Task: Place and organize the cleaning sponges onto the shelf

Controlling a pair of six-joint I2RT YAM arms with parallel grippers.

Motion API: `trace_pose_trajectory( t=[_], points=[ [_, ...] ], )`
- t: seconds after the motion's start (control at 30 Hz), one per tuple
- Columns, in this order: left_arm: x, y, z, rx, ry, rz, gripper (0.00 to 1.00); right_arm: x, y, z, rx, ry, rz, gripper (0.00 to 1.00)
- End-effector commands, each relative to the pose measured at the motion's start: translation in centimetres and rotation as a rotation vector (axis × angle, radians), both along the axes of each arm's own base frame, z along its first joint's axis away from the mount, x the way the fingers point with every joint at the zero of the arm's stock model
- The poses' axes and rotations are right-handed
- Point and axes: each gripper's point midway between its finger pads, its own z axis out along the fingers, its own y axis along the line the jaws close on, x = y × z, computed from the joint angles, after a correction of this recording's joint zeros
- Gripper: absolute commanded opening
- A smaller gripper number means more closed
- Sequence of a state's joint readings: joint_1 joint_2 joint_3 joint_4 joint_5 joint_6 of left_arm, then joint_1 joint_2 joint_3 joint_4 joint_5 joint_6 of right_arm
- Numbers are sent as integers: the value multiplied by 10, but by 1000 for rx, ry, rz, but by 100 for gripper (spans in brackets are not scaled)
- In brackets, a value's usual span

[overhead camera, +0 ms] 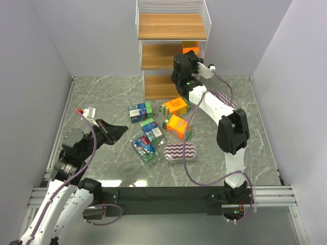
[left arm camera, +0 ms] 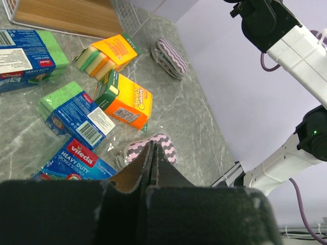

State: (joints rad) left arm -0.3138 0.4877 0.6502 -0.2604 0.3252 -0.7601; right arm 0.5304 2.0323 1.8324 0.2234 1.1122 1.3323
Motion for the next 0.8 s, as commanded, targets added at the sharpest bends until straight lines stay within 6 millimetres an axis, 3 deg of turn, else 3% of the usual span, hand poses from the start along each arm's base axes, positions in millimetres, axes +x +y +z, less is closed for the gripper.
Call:
trace_pose_trajectory(
  t=[0.0, 0.3, 0.77],
  points=[
    [-3, -2, 6, -15, -18, -15, 1, 1, -11, 13, 40, -48, -70, 0],
    [-6, 2, 9, -8, -24, -1, 1, 15, -12, 1, 56, -47, -59, 0],
    [-4, 0, 11, -10, -19, -5, 1, 27, -12, 12, 52, -92, -13, 0]
  ],
)
